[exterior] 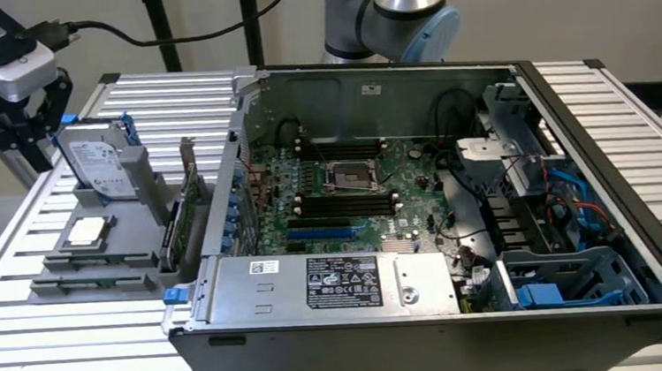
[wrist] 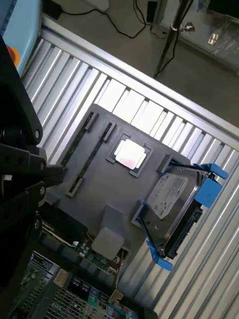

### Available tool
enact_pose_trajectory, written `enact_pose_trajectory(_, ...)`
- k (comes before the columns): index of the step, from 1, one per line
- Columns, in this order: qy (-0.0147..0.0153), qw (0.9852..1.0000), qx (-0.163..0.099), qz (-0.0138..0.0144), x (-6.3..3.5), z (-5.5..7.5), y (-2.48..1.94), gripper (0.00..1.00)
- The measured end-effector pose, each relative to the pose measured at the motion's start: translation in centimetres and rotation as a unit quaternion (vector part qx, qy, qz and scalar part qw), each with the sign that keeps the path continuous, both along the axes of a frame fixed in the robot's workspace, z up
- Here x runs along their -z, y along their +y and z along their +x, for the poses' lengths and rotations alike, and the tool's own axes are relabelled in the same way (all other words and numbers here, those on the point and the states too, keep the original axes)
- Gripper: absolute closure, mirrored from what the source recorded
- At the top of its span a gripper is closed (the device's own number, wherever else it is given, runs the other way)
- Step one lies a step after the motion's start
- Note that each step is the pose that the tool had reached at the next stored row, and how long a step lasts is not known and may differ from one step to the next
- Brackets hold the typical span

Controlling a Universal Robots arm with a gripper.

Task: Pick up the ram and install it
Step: 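Pick up the ram and move it above insertion slot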

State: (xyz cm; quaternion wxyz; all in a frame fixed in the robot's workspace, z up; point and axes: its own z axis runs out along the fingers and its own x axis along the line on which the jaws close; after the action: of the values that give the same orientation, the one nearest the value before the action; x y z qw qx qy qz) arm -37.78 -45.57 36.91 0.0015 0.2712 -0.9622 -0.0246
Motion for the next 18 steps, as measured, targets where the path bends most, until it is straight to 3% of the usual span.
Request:
enact_pose_trajectory(4, 0.0, 0.9994, -0.036, 0.0, 0.02, 0.0, 0.0, 0.89)
enact_pose_trajectory(9, 0.0, 0.9967, -0.082, 0.0, 0.04, 0.0, 0.0, 0.89)
enact_pose_trajectory(13, 0.0, 0.993, -0.118, 0.0, 0.07, 0.0, 0.0, 0.89)
enact_pose_trajectory(18, 0.0, 0.9866, -0.163, 0.0, 0.09, 0.0, 0.0, 0.89)
